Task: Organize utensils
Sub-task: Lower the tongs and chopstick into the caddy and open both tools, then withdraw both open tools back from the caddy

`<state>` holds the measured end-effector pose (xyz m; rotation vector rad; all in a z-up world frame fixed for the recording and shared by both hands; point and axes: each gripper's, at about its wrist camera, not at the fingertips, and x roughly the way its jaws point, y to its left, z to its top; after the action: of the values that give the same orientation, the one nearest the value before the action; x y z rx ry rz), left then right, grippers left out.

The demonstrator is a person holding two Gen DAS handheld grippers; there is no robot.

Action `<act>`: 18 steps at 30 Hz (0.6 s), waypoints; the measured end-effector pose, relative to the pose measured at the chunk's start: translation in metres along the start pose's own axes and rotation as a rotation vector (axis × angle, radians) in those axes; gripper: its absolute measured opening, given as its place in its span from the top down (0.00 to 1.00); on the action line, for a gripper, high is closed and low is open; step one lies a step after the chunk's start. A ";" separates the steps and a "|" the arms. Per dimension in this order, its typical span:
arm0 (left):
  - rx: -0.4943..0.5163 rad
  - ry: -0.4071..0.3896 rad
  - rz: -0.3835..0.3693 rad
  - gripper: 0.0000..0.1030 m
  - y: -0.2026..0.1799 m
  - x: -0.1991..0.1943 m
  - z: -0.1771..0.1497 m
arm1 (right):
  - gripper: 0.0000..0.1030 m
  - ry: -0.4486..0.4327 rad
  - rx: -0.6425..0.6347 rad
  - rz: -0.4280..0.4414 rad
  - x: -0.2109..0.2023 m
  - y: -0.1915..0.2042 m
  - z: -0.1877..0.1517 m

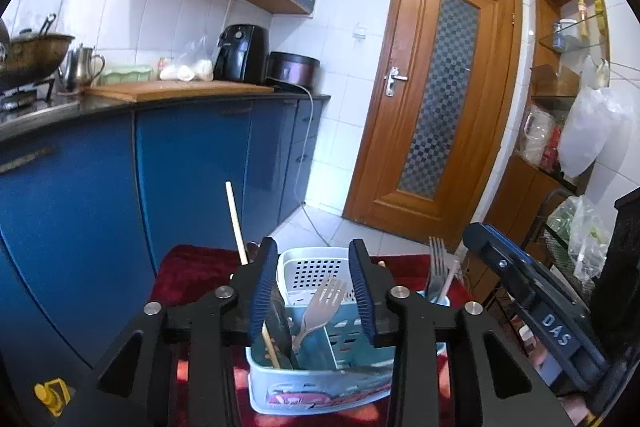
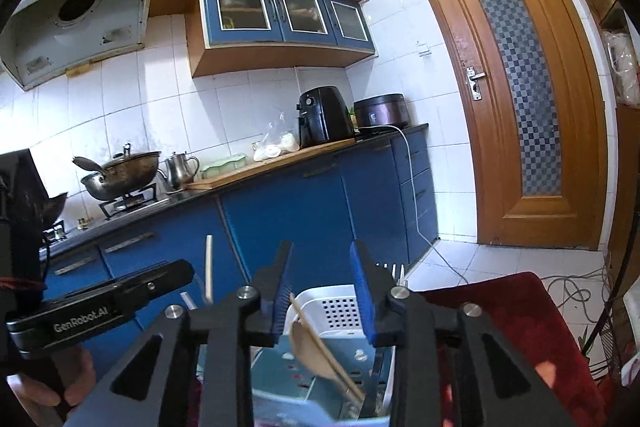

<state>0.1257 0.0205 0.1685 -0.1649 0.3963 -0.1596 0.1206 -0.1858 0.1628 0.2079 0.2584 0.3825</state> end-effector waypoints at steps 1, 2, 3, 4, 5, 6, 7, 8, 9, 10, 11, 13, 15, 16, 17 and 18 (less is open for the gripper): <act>0.004 0.000 0.001 0.59 -0.001 -0.005 0.000 | 0.68 0.009 0.005 0.004 -0.007 0.002 0.001; 0.007 0.002 0.001 0.57 -0.002 -0.010 0.000 | 0.67 0.014 0.010 0.009 -0.011 0.003 0.003; 0.011 0.004 0.002 0.55 -0.003 -0.015 -0.001 | 0.65 0.020 0.015 0.011 -0.016 0.004 0.003; 0.015 0.005 0.005 0.54 -0.004 -0.021 -0.002 | 0.65 0.027 0.019 0.011 -0.023 0.006 0.003; 0.019 0.007 0.008 0.51 -0.004 -0.025 -0.003 | 0.65 0.032 0.022 0.012 -0.027 0.007 0.003; 0.024 0.010 0.012 0.48 -0.005 -0.030 -0.005 | 0.65 0.039 0.026 0.012 -0.031 0.009 0.002; 0.029 0.014 0.016 0.46 -0.006 -0.035 -0.007 | 0.65 0.050 0.029 0.015 -0.037 0.011 0.001; 0.032 0.018 0.019 0.43 -0.007 -0.038 -0.008 | 0.65 0.060 0.030 0.015 -0.041 0.013 0.000; 0.037 0.024 0.024 0.40 -0.007 -0.043 -0.011 | 0.64 0.070 0.031 0.014 -0.045 0.014 -0.002; 0.041 0.029 0.029 0.39 -0.008 -0.047 -0.013 | 0.64 0.083 0.030 0.014 -0.048 0.016 -0.004; 0.043 0.034 0.034 0.38 -0.008 -0.050 -0.016 | 0.63 0.092 0.027 0.017 -0.052 0.018 -0.007; 0.045 0.047 0.044 0.37 -0.008 -0.056 -0.022 | 0.59 0.106 0.018 0.012 -0.059 0.022 -0.014; 0.043 0.060 0.054 0.36 -0.008 -0.060 -0.029 | 0.52 0.123 0.004 0.005 -0.065 0.025 -0.021; 0.042 0.066 0.058 0.36 -0.008 -0.062 -0.034 | 0.49 0.127 0.000 0.002 -0.067 0.026 -0.024; 0.040 0.069 0.062 0.36 -0.009 -0.064 -0.038 | 0.42 0.134 -0.003 0.000 -0.070 0.027 -0.029; 0.038 0.072 0.066 0.36 -0.009 -0.065 -0.042 | 0.36 0.138 -0.004 -0.003 -0.073 0.028 -0.033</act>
<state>0.0485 0.0183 0.1560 -0.1090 0.4693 -0.1082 0.0360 -0.1845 0.1539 0.1770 0.3939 0.3953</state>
